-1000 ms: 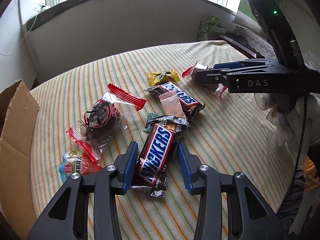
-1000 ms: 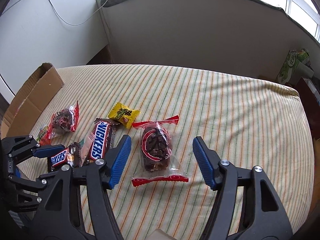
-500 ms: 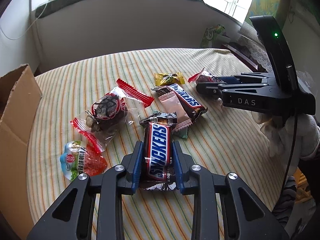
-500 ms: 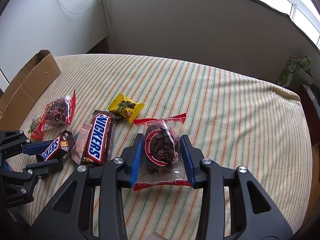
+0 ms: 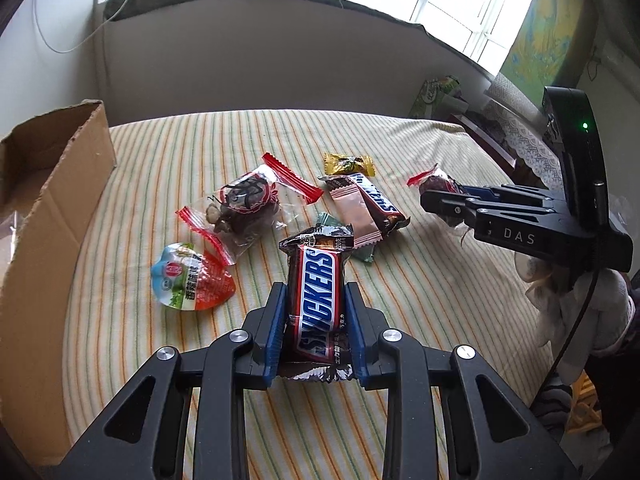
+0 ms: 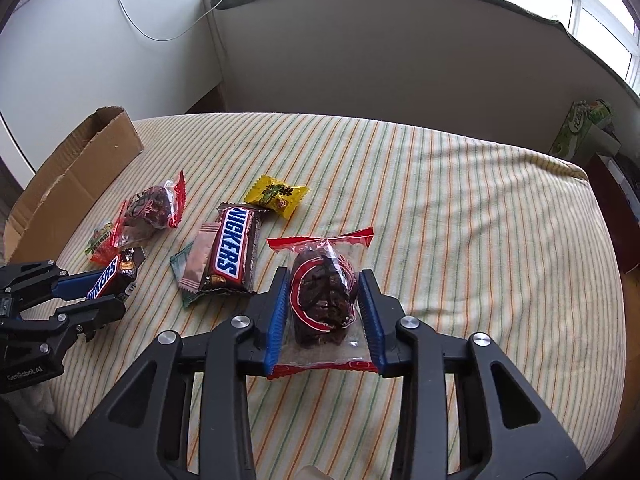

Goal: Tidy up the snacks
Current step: 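Carry the Snickers bar and candy bag over the box with both tools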

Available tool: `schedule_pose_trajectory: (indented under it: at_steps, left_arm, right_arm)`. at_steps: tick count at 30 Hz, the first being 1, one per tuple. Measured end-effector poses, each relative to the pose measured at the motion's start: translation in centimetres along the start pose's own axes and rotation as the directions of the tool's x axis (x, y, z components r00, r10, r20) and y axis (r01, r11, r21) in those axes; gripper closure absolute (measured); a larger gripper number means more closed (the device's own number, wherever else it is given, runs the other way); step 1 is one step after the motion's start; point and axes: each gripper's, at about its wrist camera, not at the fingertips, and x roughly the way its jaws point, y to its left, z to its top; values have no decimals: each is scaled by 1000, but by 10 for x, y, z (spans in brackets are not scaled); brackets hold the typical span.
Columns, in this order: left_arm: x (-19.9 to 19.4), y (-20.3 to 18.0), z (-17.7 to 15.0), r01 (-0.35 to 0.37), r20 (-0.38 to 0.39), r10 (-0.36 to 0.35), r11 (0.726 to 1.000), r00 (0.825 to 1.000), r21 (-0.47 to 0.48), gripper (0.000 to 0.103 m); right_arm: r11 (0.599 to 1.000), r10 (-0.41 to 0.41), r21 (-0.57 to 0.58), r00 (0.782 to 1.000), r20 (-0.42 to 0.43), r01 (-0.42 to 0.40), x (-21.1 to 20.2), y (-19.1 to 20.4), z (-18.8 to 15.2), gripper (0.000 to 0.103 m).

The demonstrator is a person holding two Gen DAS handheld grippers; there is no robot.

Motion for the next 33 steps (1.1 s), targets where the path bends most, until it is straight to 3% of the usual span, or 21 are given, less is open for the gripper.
schedule_pose_trajectory:
  at_steps: [16, 33]
  left_arm:
    - [-67, 18, -12, -28, 130, 38, 996, 991, -81, 76]
    - [-134, 71, -22, -169, 244, 209, 970, 947, -176, 76]
  right_arm:
    - [996, 68, -68, 994, 83, -62, -56, 61, -6, 68]
    - [970, 181, -187, 973, 142, -153, -78, 142, 19, 67]
